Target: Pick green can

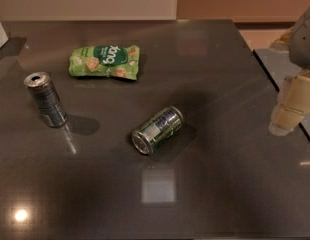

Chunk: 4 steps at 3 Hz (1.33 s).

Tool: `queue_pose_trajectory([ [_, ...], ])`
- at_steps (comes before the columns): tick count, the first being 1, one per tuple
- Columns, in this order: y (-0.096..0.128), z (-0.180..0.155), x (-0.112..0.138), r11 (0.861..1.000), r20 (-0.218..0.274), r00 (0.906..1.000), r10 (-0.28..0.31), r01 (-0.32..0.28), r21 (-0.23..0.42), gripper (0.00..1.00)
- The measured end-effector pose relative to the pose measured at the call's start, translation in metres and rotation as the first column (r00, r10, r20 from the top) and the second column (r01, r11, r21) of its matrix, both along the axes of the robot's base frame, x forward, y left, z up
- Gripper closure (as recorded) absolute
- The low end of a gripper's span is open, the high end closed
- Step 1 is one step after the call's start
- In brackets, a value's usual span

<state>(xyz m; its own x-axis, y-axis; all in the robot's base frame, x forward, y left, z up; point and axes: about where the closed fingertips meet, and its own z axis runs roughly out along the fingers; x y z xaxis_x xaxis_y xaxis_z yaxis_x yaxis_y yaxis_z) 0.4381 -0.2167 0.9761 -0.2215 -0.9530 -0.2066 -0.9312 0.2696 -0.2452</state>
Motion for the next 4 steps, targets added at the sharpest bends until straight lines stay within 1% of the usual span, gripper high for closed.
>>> queue_pose_trajectory([
  [1, 0.0, 0.0, 0.0, 1.0, 0.0, 1.0, 0.0, 0.0, 0.0, 0.0],
  [2, 0.013, -0.004, 0.012, 0.998, -0.001, 0.9978, 0.067, -0.067, 0.02, 0.0],
  [3, 0.043, -0.017, 0.027, 0.979, -0.006, 0.9813, 0.192, -0.191, 0.076, 0.0],
  [4, 0.079, -0.029, 0.038, 0.94, -0.002, 0.9472, 0.32, -0.318, 0.126, 0.0],
])
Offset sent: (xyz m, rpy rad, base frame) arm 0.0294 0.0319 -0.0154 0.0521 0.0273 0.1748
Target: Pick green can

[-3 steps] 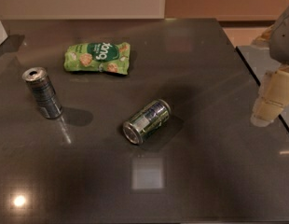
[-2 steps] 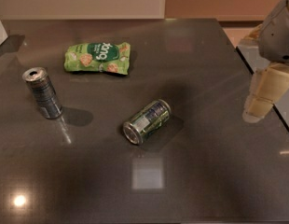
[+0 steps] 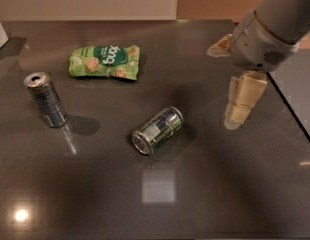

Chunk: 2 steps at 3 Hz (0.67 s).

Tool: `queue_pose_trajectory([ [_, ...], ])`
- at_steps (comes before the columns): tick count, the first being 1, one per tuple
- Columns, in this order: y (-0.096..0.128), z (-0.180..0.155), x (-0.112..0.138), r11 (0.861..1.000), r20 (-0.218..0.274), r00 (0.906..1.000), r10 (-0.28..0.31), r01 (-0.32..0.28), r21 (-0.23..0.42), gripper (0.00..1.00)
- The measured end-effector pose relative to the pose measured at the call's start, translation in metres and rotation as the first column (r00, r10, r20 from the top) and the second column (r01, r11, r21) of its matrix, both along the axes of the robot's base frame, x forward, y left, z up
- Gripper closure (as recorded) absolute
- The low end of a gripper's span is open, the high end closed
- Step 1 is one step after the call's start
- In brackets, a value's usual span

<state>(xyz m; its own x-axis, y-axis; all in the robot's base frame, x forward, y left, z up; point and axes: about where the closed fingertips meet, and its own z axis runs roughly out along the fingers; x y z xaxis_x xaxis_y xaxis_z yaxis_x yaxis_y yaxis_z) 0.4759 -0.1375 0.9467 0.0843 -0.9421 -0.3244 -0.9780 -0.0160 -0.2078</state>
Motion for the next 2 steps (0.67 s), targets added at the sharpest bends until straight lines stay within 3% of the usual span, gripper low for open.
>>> queue_pose_trajectory([
  [1, 0.038, -0.011, 0.001, 0.991, -0.011, 0.9918, 0.127, -0.127, 0.036, 0.0],
  [2, 0.073, -0.023, -0.006, 0.969, -0.026, 0.9695, 0.244, -0.242, 0.045, 0.0],
])
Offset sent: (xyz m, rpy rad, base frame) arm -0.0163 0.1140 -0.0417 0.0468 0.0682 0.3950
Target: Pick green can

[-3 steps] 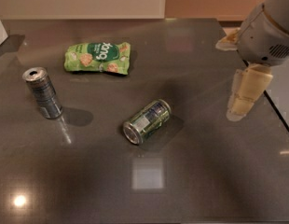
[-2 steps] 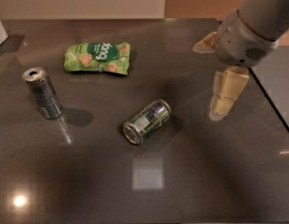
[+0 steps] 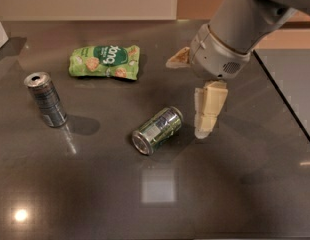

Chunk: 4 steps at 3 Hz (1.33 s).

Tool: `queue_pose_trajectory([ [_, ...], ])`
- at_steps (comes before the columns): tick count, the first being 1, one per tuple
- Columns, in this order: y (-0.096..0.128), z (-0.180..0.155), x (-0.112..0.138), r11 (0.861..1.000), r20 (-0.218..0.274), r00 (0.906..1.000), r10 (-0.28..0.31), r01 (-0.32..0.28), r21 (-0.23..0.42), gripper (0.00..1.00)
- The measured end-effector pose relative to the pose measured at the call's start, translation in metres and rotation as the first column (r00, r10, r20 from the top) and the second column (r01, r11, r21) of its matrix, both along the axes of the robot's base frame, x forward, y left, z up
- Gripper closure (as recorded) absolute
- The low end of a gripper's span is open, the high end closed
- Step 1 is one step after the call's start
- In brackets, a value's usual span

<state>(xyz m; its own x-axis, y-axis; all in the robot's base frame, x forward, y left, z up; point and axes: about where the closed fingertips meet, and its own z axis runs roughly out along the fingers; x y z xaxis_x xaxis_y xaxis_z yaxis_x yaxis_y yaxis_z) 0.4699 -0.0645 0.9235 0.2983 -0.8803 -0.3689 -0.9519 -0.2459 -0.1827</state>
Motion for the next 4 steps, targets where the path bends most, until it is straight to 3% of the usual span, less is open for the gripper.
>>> queue_pose_trajectory([
  [1, 0.027, -0.02, -0.006, 0.995, -0.023, 0.9954, 0.094, -0.094, -0.031, 0.0],
  [2, 0.043, -0.045, -0.012, 0.981, -0.048, 0.9844, 0.169, -0.173, -0.083, 0.0],
  [3, 0.048, -0.065, -0.017, 0.965, -0.056, 0.9734, 0.222, -0.228, -0.131, 0.0],
  [4, 0.047, -0.08, -0.019, 0.948, -0.06, 0.9633, 0.262, -0.268, -0.171, 0.17],
])
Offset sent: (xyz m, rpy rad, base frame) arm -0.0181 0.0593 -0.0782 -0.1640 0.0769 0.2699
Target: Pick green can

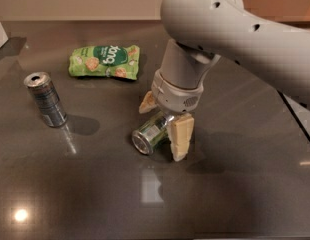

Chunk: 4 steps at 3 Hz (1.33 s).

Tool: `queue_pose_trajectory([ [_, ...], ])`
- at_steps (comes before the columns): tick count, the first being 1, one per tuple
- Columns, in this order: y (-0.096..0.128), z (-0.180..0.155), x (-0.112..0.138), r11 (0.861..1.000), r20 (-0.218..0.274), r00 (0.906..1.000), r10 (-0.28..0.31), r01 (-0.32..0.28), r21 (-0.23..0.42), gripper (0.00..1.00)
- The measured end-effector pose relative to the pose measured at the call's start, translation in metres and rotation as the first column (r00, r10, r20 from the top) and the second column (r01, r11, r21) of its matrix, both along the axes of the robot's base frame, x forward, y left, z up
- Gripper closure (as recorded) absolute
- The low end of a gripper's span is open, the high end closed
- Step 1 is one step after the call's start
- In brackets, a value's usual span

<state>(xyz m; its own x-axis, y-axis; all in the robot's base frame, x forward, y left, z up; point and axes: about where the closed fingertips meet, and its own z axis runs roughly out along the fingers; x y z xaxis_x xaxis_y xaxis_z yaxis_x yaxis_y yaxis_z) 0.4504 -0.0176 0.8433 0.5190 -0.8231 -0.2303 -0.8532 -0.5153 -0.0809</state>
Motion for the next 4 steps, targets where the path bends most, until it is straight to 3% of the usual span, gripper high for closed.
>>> queue_pose_trajectory([
  [2, -0.003, 0.004, 0.006, 1.0, 0.027, 0.9995, 0.017, -0.016, -0.008, 0.64],
  [3, -0.007, 0.026, 0.015, 1.0, 0.038, 0.9992, -0.008, 0.007, 0.015, 0.87],
  [4, -0.016, 0.068, 0.031, 0.997, 0.05, 0.9975, -0.049, 0.045, 0.07, 1.0],
])
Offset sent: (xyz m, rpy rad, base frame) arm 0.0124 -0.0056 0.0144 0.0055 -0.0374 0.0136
